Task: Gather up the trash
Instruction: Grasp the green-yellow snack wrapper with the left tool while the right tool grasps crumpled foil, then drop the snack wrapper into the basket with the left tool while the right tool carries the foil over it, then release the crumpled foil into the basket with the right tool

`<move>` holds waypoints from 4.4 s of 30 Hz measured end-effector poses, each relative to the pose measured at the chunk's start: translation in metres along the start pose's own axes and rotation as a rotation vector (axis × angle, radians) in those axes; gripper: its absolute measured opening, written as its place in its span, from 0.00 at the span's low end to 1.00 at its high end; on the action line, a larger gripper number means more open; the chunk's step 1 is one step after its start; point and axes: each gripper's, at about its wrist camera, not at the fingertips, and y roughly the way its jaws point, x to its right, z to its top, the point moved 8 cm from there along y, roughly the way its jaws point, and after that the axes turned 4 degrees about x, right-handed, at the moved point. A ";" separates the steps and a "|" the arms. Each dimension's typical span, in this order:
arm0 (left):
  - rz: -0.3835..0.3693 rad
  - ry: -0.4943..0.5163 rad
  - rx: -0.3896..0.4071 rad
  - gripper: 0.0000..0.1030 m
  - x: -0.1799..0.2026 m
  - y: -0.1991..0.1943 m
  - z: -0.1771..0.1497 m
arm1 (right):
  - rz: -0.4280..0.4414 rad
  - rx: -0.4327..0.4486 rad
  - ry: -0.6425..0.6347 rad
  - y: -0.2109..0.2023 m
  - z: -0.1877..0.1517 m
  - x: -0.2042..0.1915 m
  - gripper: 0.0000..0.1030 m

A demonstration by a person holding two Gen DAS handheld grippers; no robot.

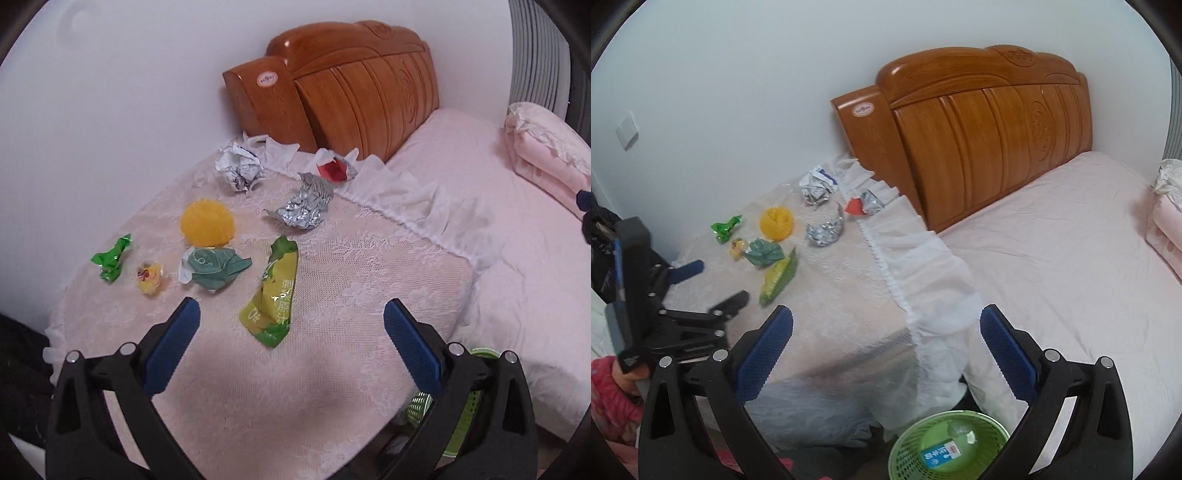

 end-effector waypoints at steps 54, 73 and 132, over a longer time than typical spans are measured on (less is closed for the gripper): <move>-0.125 -0.172 -0.046 0.37 -0.098 -0.004 -0.022 | 0.086 -0.152 0.238 0.193 0.045 -0.071 0.09; -0.495 0.182 -0.090 0.37 0.141 -0.060 -0.038 | -0.187 -0.170 0.419 -0.034 -0.140 0.063 0.09; -0.433 0.257 -0.152 0.93 0.234 -0.069 -0.103 | -0.204 -0.664 0.275 0.075 -0.373 0.144 0.74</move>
